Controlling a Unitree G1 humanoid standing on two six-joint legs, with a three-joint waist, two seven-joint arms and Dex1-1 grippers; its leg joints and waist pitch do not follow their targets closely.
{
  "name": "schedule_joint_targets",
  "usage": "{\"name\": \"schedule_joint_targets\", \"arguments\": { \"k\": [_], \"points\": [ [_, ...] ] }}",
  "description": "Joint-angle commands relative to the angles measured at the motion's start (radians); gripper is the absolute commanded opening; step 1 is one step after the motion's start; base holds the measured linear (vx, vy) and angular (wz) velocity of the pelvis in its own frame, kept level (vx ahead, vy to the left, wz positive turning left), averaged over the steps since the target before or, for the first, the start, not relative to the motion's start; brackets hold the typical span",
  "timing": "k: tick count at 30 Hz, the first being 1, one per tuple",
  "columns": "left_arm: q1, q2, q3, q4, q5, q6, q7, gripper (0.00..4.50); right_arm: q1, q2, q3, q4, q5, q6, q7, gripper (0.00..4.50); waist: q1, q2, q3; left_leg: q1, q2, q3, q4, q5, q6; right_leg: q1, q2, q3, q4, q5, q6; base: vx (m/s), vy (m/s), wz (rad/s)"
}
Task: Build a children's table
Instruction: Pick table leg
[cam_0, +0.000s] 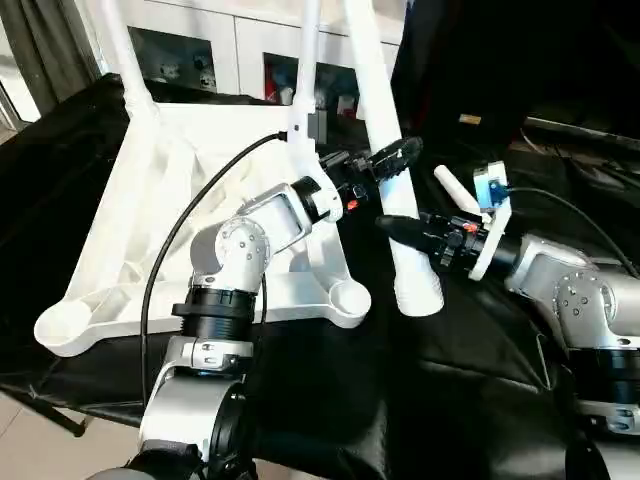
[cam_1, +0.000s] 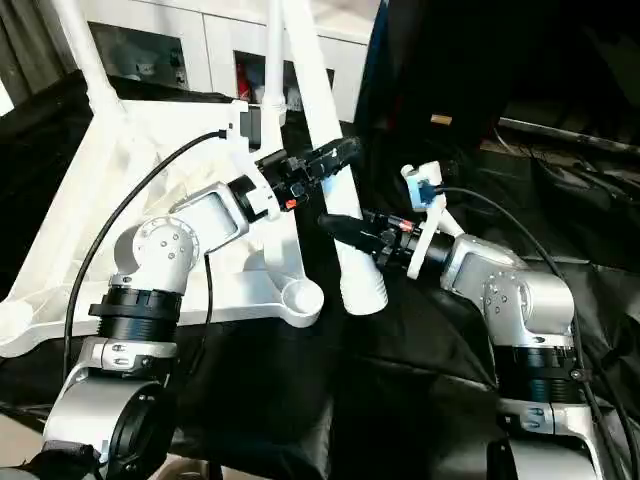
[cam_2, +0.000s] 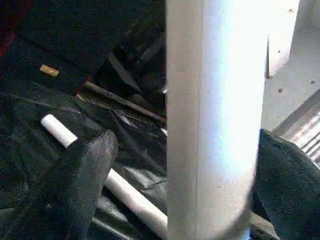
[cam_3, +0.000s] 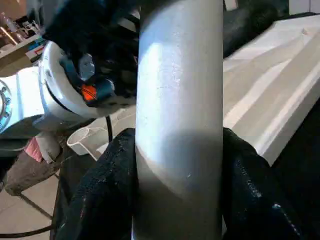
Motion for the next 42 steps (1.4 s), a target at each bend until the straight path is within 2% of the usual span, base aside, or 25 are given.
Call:
{"name": "schedule_joint_targets", "arguments": {
  "k": [1,2,5,6,8,10,13,17,18,21,22,23,25,26,28,30,31,33,37,42],
  "points": [
    [-0.014,0.002,0.003,-0.001,-0.008,0.020,0.022,4.50,0.002,0.000,-0.007,-0.027,0.017,0.005,-0.025,1.82,0.003,-0.005,-0.073,0.031,0.026,-0.019,-0.078,-0.191,-0.012,0.045,-0.056,0.031,-0.090,-0.269,-0.157,0.000,0.000,0.00],
    [-0.012,0.004,0.003,-0.005,-0.006,0.021,0.024,4.23,0.003,0.001,-0.006,-0.029,0.017,0.006,-0.028,1.82,0.002,-0.007,-0.073,0.030,0.026,-0.018,-0.079,-0.191,-0.014,0.046,-0.055,0.031,-0.090,-0.261,-0.160,0.000,0.000,0.00],
    [-0.008,0.008,0.004,-0.006,0.000,0.018,0.030,4.10,0.004,0.002,-0.005,-0.031,0.016,0.006,-0.030,1.82,0.002,-0.005,-0.072,0.030,0.026,-0.019,-0.080,-0.194,-0.016,0.046,-0.055,0.030,-0.090,-0.260,-0.158,0.000,0.000,0.00],
    [-0.002,0.014,0.000,-0.009,0.002,0.021,0.021,3.83,0.005,0.002,-0.001,-0.031,0.014,0.006,-0.030,1.82,0.003,-0.008,-0.073,0.031,0.026,-0.018,-0.080,-0.187,-0.015,0.046,-0.055,0.031,-0.089,-0.253,-0.159,0.000,0.000,0.00],
    [0.001,0.017,-0.004,-0.012,0.002,0.022,0.015,3.74,0.006,0.002,0.002,-0.031,0.014,0.005,-0.033,1.82,0.003,-0.007,-0.073,0.030,0.026,-0.018,-0.080,-0.179,-0.013,0.047,-0.056,0.031,-0.088,-0.244,-0.161,0.000,0.000,0.00],
    [0.008,0.022,-0.016,-0.024,0.006,0.022,0.005,3.68,0.006,0.002,0.005,-0.031,0.012,0.005,-0.037,1.82,0.004,-0.010,-0.073,0.030,0.026,-0.017,-0.080,-0.170,-0.010,0.048,-0.057,0.032,-0.088,-0.235,-0.163,0.000,0.000,0.00],
    [0.014,0.024,-0.027,-0.035,0.009,0.019,0.003,3.30,0.006,0.002,0.012,-0.032,0.012,0.004,-0.042,1.82,0.004,-0.009,-0.073,0.028,0.026,-0.017,-0.080,-0.157,-0.006,0.049,-0.057,0.032,-0.085,-0.219,-0.167,0.000,0.000,0.00],
    [0.018,0.026,-0.035,-0.041,0.008,0.014,-0.005,3.08,0.002,0.004,0.019,-0.031,0.012,0.002,-0.047,1.82,0.003,-0.009,-0.073,0.030,0.027,-0.016,-0.080,-0.162,-0.007,0.048,-0.057,0.032,-0.086,-0.222,-0.169,0.000,0.000,0.00],
    [0.018,0.029,-0.035,-0.047,0.003,0.015,-0.013,2.85,-0.001,0.005,0.026,-0.030,0.001,-0.010,-0.055,1.82,0.003,-0.011,-0.072,0.029,0.026,-0.016,-0.080,-0.167,-0.008,0.047,-0.056,0.032,-0.088,-0.234,-0.165,0.000,0.000,0.00],
    [0.016,0.034,-0.032,-0.052,-0.005,0.019,-0.026,2.70,-0.006,0.008,0.030,-0.021,-0.006,-0.016,-0.065,1.82,0.003,-0.010,-0.071,0.030,0.026,-0.016,-0.081,-0.175,-0.015,0.046,-0.058,0.032,-0.090,-0.258,-0.157,0.000,0.000,0.00],
    [0.016,0.038,-0.037,-0.055,-0.005,0.021,-0.037,2.56,-0.009,0.010,0.026,-0.016,0.003,-0.005,-0.065,2.38,0.002,-0.010,-0.071,0.030,0.026,-0.017,-0.082,-0.179,-0.016,0.046,-0.058,0.032,-0.091,-0.267,-0.152,0.000,0.000,0.00],
    [0.016,0.046,-0.045,-0.060,-0.001,0.023,-0.046,2.46,-0.013,0.013,0.019,-0.014,0.017,0.006,-0.062,2.52,0.002,-0.009,-0.070,0.030,0.026,-0.017,-0.082,-0.181,-0.016,0.045,-0.058,0.032,-0.091,-0.271,-0.151,0.000,0.000,0.00],
    [0.016,0.070,-0.069,-0.076,-0.001,0.038,-0.080,2.35,-0.028,0.023,-0.003,-0.012,0.056,0.043,-0.066,2.52,0.002,-0.006,-0.071,0.032,0.027,-0.018,-0.084,-0.180,-0.017,0.044,-0.056,0.032,-0.088,-0.259,-0.155,0.000,0.000,0.00],
    [0.014,0.086,-0.081,-0.086,-0.002,0.049,-0.099,2.19,-0.030,0.015,0.010,-0.019,0.040,0.034,-0.069,2.78,0.002,-0.005,-0.071,0.031,0.028,-0.018,-0.085,-0.180,-0.021,0.044,-0.057,0.032,-0.087,-0.255,-0.155,0.000,0.000,0.00],
    [0.009,0.102,-0.092,-0.097,-0.005,0.065,-0.117,2.00,-0.034,0.007,0.024,-0.019,0.022,0.031,-0.077,2.98,0.001,-0.004,-0.071,0.032,0.028,-0.017,-0.085,-0.173,-0.028,0.044,-0.056,0.032,-0.085,-0.242,-0.158,0.000,0.000,0.00],
    [0.001,0.125,-0.109,-0.109,-0.005,0.079,-0.148,1.89,-0.032,-0.013,0.043,-0.023,0.011,0.036,-0.067,3.02,0.002,-0.005,-0.071,0.032,0.028,-0.017,-0.085,-0.172,-0.032,0.045,-0.056,0.033,-0.085,-0.230,-0.163,0.000,0.000,0.00],
    [-0.029,0.166,-0.132,-0.124,-0.004,0.107,-0.192,1.85,-0.014,-0.082,0.087,-0.052,0.013,0.076,0.003,3.02,0.006,-0.003,-0.072,0.034,0.027,-0.017,-0.085,-0.170,-0.032,0.047,-0.055,0.032,-0.084,-0.228,-0.161,0.000,0.000,0.00],
    [-0.045,0.185,-0.141,-0.125,-0.004,0.113,-0.214,1.82,-0.009,-0.116,0.100,-0.073,0.032,0.112,0.040,3.02,0.011,0.000,-0.069,0.034,0.027,-0.016,-0.086,-0.171,-0.032,0.047,-0.054,0.035,-0.083,-0.223,-0.154,0.000,0.000,0.00],
    [-0.057,0.198,-0.147,-0.121,-0.005,0.114,-0.229,1.81,-0.009,-0.141,0.110,-0.087,0.051,0.139,0.067,3.02,0.018,-0.003,-0.071,0.034,0.028,-0.016,-0.084,-0.170,-0.032,0.048,-0.058,0.035,-0.083,-0.225,-0.163,0.000,0.000,0.00],
    [-0.087,0.206,-0.140,-0.125,-0.024,0.130,-0.244,1.81,-0.022,-0.168,0.156,-0.084,0.055,0.157,0.095,3.02,0.020,-0.006,-0.071,0.033,0.027,-0.016,-0.082,-0.166,-0.032,0.048,-0.058,0.034,-0.081,-0.220,-0.174,0.000,0.000,0.00]
  ]
}}
